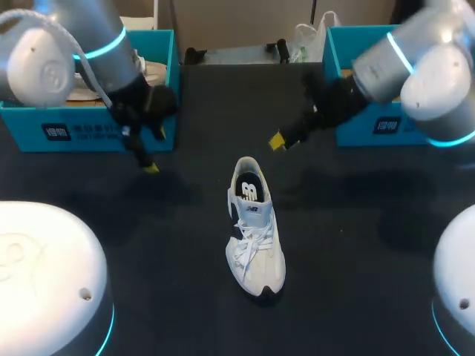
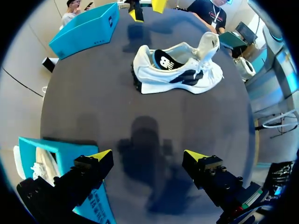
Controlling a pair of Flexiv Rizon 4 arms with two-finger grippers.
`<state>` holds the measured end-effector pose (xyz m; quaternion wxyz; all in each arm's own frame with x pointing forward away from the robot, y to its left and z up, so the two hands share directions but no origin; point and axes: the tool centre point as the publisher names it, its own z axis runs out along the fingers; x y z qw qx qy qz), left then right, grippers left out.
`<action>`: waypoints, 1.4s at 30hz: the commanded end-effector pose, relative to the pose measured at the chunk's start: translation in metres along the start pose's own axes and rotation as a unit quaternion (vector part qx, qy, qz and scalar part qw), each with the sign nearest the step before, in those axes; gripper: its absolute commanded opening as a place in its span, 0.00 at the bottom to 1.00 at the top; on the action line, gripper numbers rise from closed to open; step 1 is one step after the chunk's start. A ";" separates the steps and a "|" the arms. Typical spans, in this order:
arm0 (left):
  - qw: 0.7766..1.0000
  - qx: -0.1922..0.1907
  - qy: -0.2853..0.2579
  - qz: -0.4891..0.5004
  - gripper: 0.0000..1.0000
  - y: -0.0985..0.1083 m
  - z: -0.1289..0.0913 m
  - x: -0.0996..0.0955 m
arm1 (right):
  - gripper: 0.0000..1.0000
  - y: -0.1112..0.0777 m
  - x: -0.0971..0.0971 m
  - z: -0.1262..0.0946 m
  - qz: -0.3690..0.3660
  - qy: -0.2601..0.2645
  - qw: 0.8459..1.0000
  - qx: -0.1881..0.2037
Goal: Take the shoe out of the shoebox, open the shoe tongue, remove and reinsert the insole, then place the shoe into the shoebox
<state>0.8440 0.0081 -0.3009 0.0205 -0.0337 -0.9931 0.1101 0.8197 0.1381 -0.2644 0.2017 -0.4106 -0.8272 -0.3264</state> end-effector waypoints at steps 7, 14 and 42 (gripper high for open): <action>0.998 0.000 0.017 0.053 1.00 0.046 -0.074 -0.035 | 0.00 0.007 0.034 -0.015 0.091 -0.191 0.974 0.082; 0.998 0.000 0.017 0.053 1.00 0.046 -0.074 -0.035 | 0.00 0.006 0.056 -0.012 0.109 -0.224 0.967 0.056; 0.988 -0.074 -0.005 0.138 1.00 0.083 -0.114 -0.077 | 0.00 0.002 0.090 0.054 0.179 -0.331 0.926 0.024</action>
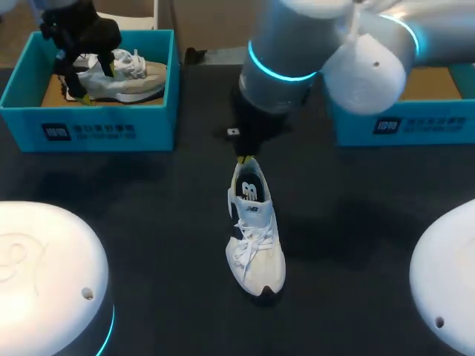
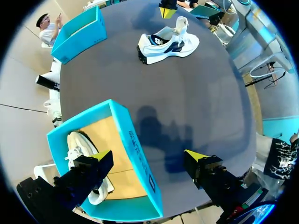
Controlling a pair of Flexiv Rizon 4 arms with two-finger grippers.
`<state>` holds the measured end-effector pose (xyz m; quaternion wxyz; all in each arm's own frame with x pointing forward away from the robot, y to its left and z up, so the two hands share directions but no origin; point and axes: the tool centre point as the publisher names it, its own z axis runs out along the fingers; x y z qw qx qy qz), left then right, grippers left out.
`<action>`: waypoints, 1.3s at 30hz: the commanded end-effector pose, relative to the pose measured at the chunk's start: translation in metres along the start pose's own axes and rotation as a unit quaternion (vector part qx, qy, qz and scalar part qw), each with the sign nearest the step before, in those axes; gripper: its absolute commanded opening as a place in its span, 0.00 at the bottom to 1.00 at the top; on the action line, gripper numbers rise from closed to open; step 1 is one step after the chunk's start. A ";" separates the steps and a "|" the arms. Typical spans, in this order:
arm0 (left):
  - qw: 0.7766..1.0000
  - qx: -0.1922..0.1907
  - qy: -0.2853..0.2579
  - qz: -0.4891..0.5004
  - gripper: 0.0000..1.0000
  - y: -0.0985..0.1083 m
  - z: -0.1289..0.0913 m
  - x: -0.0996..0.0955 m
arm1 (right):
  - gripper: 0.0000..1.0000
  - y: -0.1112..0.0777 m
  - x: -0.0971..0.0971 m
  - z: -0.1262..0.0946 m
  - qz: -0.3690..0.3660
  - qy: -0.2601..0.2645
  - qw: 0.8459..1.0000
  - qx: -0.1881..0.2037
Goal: Take the shoe out of the shoebox, open the shoe tongue, remove and reinsert the insole, then place the shoe into the shoebox
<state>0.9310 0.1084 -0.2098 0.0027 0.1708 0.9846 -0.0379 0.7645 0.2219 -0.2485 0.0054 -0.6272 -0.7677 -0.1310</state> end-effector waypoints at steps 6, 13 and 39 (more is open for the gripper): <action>1.000 0.000 0.000 0.001 1.00 0.000 0.001 -0.001 | 0.00 0.009 0.001 0.006 -0.014 -0.053 0.999 -0.002; 1.000 0.000 0.000 0.001 1.00 0.000 0.001 -0.001 | 0.00 -0.012 -0.019 0.032 -0.004 -0.067 0.998 -0.019; 1.000 0.000 0.000 0.001 1.00 0.000 0.001 -0.001 | 0.00 -0.020 -0.036 0.081 -0.021 -0.152 0.988 -0.027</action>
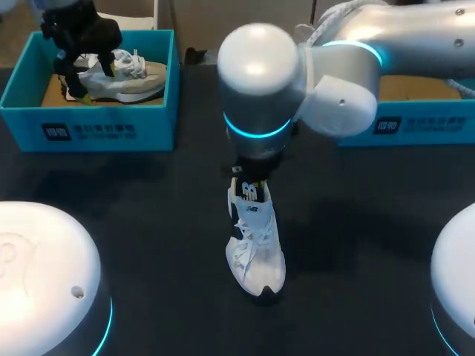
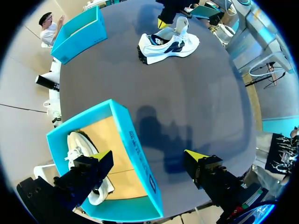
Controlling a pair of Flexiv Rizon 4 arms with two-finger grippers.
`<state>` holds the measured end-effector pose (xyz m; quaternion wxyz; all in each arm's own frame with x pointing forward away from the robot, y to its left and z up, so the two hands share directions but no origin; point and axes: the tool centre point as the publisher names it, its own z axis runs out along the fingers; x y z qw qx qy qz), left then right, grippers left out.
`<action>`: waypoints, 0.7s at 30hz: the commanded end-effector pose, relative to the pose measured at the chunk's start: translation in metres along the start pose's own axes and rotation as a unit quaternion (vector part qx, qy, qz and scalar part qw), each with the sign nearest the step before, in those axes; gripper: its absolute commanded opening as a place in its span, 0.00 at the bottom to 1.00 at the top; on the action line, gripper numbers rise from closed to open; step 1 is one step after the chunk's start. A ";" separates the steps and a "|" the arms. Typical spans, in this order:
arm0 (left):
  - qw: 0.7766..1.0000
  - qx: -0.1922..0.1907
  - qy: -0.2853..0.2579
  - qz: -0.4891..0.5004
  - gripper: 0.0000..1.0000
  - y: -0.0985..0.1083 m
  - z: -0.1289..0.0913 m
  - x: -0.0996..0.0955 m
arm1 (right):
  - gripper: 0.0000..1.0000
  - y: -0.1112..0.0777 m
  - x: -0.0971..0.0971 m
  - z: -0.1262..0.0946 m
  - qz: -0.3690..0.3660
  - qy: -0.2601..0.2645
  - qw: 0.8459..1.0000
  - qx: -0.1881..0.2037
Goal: Take the shoe out of the shoebox, open the shoe tongue, remove and reinsert the insole, then place the shoe into the shoebox
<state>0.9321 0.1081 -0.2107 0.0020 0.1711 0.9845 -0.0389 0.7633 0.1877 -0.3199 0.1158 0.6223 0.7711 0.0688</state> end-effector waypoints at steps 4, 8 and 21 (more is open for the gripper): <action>1.000 -0.001 0.000 0.000 1.00 0.000 0.000 0.000 | 0.00 -0.004 0.011 0.025 0.010 -0.031 0.999 -0.002; 1.000 -0.001 0.000 0.000 1.00 0.000 0.000 0.000 | 0.00 -0.006 0.010 0.033 0.015 -0.047 0.999 0.002; 1.000 -0.001 0.000 0.000 1.00 0.000 0.000 0.000 | 0.00 -0.007 -0.005 0.065 0.040 -0.062 0.997 0.024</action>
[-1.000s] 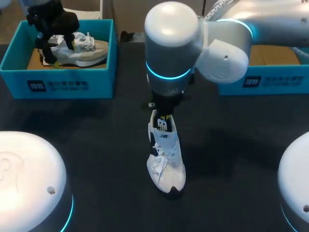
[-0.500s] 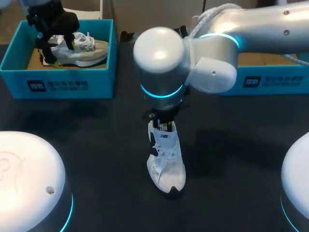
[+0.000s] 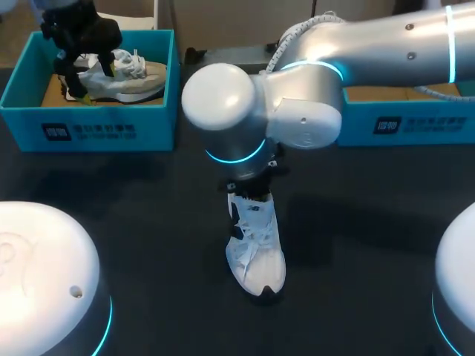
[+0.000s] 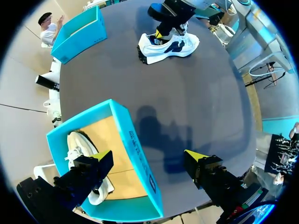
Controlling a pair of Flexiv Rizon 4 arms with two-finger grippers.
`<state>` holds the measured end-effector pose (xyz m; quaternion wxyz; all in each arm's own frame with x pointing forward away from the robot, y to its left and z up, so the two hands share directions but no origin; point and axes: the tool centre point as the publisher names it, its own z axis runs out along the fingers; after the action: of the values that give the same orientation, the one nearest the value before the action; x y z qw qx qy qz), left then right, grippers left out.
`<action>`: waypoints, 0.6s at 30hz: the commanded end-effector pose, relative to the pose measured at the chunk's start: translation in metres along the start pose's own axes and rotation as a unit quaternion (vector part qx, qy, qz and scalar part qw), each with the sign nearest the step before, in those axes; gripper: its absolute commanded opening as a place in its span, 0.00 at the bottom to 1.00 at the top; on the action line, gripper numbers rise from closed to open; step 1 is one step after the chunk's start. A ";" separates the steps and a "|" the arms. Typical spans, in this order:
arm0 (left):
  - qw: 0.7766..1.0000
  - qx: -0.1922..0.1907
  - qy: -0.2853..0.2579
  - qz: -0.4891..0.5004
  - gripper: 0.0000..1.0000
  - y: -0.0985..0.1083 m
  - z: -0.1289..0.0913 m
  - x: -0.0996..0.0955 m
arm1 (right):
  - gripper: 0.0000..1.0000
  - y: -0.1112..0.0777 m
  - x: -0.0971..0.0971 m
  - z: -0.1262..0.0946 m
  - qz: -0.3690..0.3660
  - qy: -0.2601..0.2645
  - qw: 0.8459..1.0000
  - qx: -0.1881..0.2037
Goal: Take the shoe out of the shoebox, open the shoe tongue, remove and reinsert the insole, then place the shoe into the shoebox
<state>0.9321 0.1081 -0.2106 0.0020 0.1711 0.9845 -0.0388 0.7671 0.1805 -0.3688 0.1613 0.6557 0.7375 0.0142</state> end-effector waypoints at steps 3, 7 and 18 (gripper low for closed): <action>1.000 -0.001 0.000 0.000 1.00 0.000 0.000 0.001 | 0.00 0.004 0.002 0.021 0.001 0.019 1.000 0.014; 1.000 -0.001 0.000 0.000 1.00 0.000 0.000 0.001 | 0.00 0.003 0.002 0.024 0.001 0.020 1.000 0.019; 1.000 -0.001 0.000 0.000 1.00 0.000 0.000 0.001 | 0.00 0.003 -0.005 0.016 0.001 0.012 1.000 0.015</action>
<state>0.9321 0.1082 -0.2105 0.0020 0.1711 0.9845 -0.0386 0.7696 0.1788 -0.3728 0.1586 0.6594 0.7348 0.0080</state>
